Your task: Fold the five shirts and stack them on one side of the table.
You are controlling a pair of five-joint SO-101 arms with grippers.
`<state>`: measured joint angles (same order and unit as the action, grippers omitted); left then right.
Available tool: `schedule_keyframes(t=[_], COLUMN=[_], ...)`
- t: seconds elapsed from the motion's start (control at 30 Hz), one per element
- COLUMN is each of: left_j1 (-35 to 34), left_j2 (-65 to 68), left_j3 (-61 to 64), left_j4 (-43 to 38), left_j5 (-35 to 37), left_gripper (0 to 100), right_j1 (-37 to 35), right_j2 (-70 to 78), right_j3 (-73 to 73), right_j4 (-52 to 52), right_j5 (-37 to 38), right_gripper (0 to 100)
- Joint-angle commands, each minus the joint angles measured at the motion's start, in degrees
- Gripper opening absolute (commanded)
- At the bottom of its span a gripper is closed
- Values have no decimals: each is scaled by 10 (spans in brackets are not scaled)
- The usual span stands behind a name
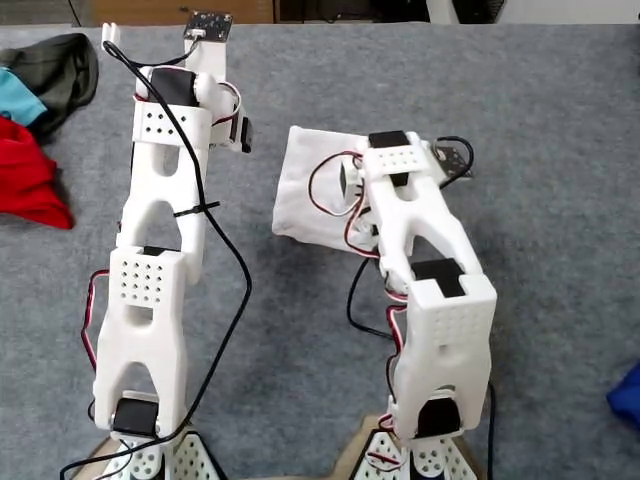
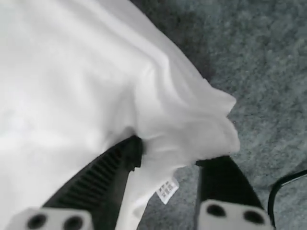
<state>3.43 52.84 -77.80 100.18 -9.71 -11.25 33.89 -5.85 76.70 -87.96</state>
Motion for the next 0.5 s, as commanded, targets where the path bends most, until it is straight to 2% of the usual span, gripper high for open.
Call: schedule_keyframes(t=[0.0,0.13,0.47], left_j1=[-4,-4,-7], left_j2=[-10,-10,-11], left_j3=[-27,-27,-28], left_j4=[6,6,6], left_j5=[-4,-3,-4], left_gripper=[214,214,214], right_j1=[29,61,82], right_j2=[27,29,20], right_j3=[-2,-2,-19], right_j4=[8,9,39], right_j5=[25,33,34], right_gripper=[84,3,5])
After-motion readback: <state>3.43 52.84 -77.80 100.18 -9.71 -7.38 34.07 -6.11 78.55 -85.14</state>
